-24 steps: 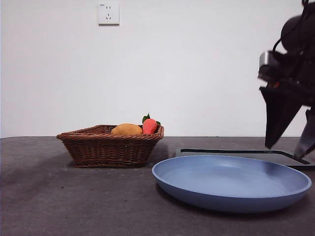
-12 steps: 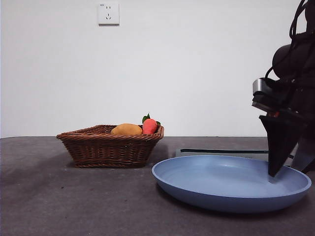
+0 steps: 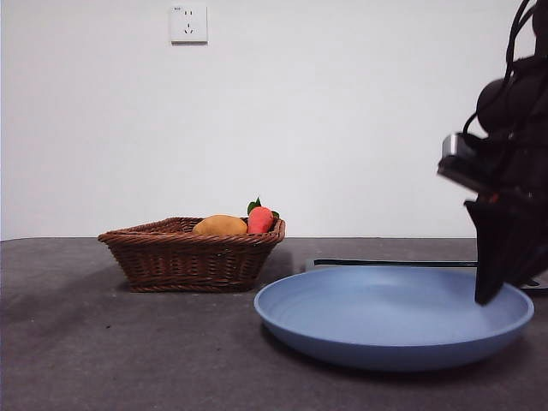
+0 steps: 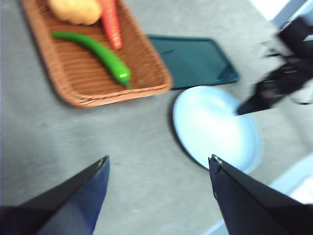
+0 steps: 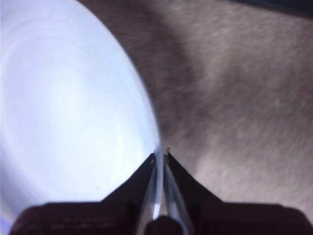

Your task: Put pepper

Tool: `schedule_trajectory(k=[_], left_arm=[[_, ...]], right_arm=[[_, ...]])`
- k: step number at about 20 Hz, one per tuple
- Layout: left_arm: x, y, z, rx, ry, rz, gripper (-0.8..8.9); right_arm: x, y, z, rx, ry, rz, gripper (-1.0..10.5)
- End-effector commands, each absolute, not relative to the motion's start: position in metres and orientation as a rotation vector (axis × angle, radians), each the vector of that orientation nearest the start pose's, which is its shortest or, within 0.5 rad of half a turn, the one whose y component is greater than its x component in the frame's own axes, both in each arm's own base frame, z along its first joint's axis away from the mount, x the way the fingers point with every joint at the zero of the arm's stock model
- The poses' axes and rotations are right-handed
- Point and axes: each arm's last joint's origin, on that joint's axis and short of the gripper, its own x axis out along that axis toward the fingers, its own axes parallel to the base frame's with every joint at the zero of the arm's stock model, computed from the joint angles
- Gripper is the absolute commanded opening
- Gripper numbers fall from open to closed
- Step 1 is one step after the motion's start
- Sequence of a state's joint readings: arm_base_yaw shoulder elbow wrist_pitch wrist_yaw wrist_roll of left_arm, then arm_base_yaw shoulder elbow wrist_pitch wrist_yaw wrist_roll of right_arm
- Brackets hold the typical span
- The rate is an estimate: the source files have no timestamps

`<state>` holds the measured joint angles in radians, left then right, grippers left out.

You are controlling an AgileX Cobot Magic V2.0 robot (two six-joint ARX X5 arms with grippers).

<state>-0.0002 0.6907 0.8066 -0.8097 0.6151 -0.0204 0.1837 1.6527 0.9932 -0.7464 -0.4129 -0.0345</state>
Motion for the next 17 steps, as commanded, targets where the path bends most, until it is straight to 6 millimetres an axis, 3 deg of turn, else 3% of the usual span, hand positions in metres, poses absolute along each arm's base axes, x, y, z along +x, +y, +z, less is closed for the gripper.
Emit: schedule_trajectory(k=[1, 5, 10, 13, 17], left_arm=[[0.137, -0.021, 0.309, -0.224, 0.685, -0.578, 3.55], [0.172, -0.039, 0.32, -0.167, 0.762, -0.532, 3.52], [0.243, -0.078, 0.327, -0.133, 0.854, -0.521, 3.51], [0.289, -0.109, 0.319, -0.103, 0.904, -0.474, 3.5], [0.337, -0.145, 0.3, -0.079, 0.966, -0.445, 3.5]], right_arm=[[0.276, 0.065, 0.192, 0.139, 1.344, 0.523, 0.1], [0.255, 0.058, 0.231, 0.138, 1.239, 0.52, 0.1], [0.227, 0.039, 0.271, 0.165, 1.101, 0.472, 0.1], [0.21, 0.026, 0.291, 0.189, 1.003, 0.426, 0.1], [0.188, 0.014, 0.31, 0.203, 0.907, 0.385, 0.1]])
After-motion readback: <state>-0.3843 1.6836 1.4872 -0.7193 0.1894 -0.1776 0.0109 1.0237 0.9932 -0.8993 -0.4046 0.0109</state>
